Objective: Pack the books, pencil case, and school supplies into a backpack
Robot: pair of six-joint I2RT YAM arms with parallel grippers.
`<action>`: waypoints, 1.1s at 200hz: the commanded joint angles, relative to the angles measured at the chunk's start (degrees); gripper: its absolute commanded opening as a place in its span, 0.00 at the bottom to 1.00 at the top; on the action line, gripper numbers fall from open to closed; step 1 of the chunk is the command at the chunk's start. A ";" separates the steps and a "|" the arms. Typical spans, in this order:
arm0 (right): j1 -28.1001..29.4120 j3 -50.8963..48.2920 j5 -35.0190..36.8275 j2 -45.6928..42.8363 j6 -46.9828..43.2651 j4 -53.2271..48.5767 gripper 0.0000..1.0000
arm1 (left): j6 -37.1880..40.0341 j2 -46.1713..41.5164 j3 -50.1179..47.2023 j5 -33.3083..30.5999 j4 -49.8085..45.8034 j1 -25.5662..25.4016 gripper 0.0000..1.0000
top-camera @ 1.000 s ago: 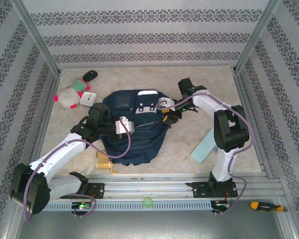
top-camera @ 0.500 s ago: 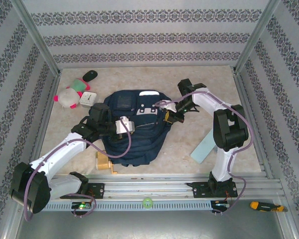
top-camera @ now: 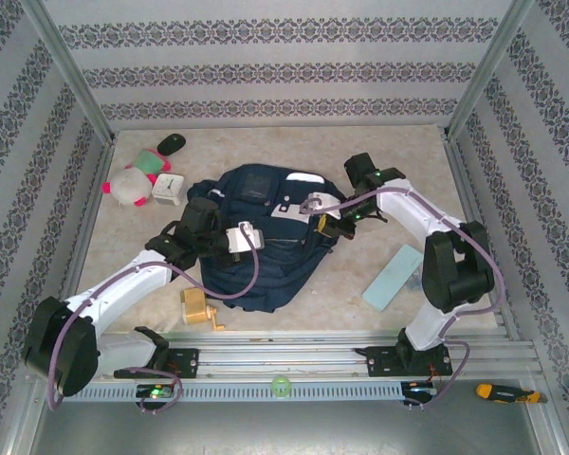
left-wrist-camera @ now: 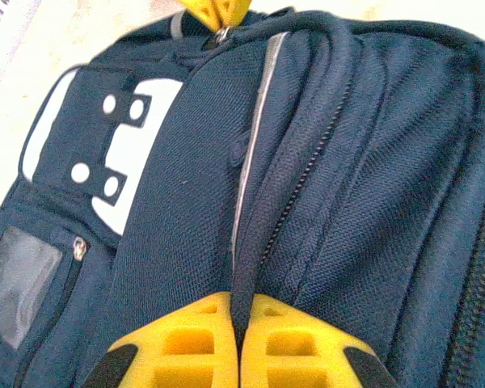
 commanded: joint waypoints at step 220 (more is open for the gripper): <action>-2.80 0.82 -7.31 6.15 4.88 0.35 0.42 | -2.52 -0.02 -0.33 1.43 10.95 0.44 0.00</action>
